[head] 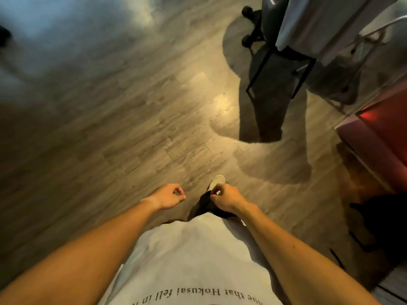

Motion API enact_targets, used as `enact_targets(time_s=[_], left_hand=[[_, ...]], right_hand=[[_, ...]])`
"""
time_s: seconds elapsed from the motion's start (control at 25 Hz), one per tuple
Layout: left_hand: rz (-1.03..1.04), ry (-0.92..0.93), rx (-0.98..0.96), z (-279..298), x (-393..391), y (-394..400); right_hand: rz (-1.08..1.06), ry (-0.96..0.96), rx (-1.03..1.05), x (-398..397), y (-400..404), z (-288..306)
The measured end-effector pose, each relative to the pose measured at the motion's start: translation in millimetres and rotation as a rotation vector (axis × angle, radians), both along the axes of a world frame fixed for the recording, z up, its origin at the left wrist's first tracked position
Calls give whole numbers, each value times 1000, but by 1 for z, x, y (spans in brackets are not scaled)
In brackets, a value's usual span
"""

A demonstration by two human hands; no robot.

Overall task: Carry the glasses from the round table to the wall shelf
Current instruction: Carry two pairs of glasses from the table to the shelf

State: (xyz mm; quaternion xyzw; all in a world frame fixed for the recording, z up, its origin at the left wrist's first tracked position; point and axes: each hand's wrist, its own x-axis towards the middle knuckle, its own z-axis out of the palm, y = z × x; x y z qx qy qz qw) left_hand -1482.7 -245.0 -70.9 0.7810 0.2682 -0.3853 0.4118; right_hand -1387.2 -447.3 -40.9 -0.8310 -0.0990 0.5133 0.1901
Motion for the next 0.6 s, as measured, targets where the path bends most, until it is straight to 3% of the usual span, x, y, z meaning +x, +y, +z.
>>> enact_targets(time_s=[0.28,0.4,0.6], left_hand=[[129,-129,22,29,223,73],[145,-159,-1,30,273,97],[104,-136,-20,22,425,194]], right_hand=[[142,-70,5,231,93,19],[197,-108,3,279,123,20],[142,-86,-24,427,218,20]])
